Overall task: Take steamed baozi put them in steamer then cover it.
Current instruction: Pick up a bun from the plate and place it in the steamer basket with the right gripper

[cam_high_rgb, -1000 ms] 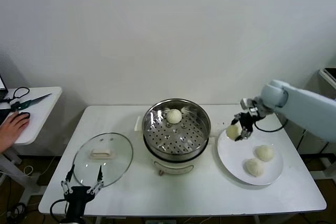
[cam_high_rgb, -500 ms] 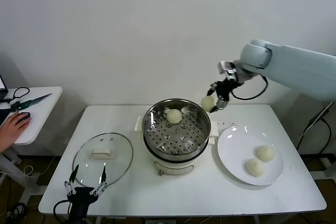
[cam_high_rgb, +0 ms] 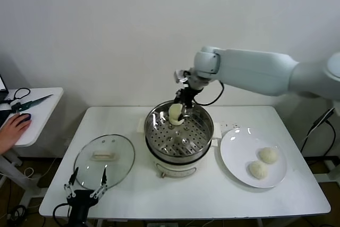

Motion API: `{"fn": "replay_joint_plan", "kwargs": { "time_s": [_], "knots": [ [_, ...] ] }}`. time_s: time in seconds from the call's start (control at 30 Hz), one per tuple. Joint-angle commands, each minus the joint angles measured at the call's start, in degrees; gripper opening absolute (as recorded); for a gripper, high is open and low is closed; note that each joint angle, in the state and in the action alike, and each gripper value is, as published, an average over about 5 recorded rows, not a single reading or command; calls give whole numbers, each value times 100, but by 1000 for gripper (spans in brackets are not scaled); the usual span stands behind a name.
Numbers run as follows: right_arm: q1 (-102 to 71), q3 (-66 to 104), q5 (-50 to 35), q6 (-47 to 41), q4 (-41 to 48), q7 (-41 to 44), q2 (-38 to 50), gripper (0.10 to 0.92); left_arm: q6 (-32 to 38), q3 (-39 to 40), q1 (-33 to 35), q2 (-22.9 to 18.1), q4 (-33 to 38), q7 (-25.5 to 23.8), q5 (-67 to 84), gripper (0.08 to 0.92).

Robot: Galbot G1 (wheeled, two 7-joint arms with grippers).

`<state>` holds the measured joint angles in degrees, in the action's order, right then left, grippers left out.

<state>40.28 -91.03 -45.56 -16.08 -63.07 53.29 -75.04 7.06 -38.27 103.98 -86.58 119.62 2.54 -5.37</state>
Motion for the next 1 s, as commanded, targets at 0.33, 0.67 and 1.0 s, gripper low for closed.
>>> {"fn": "replay_joint_plan", "kwargs": {
  "time_s": [0.33, 0.67, 1.0],
  "knots": [
    [-677, -174, 1, -58, 568, -145, -965, 720, -5, -36, -33, 9, -52, -1, -25, 823],
    [-672, -161, 51, -125, 495, -119, -888, 808, -50, -44, -77, -4, -52, 2, -35, 823],
    [-93, 55, 158, -80, -217, 47, 1, 823, -68, -36, -89, -1, -49, 7, -72, 823]
  ]
}}
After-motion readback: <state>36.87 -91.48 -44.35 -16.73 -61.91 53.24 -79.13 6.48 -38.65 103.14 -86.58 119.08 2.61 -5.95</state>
